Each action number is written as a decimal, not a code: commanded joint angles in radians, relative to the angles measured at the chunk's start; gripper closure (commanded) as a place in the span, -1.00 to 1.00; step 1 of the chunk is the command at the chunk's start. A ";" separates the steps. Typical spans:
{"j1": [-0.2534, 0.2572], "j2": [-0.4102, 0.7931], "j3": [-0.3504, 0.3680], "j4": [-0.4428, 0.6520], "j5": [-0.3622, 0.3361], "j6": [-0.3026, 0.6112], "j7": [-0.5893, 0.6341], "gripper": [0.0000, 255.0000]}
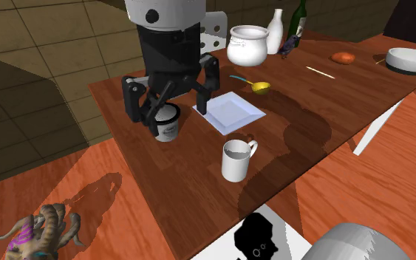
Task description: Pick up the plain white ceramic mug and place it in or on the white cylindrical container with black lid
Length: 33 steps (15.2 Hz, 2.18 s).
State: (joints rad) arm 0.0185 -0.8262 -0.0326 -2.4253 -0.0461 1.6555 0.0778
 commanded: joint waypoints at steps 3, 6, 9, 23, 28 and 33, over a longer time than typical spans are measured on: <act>-0.004 0.015 -0.034 -0.039 -0.024 0.031 -0.050 -1.00; -0.012 0.047 -0.085 -0.091 -0.063 0.080 -0.125 -1.00; -0.023 0.093 -0.136 -0.133 -0.104 0.135 -0.198 -1.00; -0.066 0.363 -0.316 -0.238 -0.248 0.412 -0.429 -1.00; -0.070 0.388 -0.328 -0.270 -0.257 0.470 -0.428 -1.00; -0.070 0.388 -0.328 -0.270 -0.257 0.470 -0.428 -1.00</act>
State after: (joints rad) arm -0.0513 -0.4380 -0.3606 -2.6956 -0.3034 2.1250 -0.3502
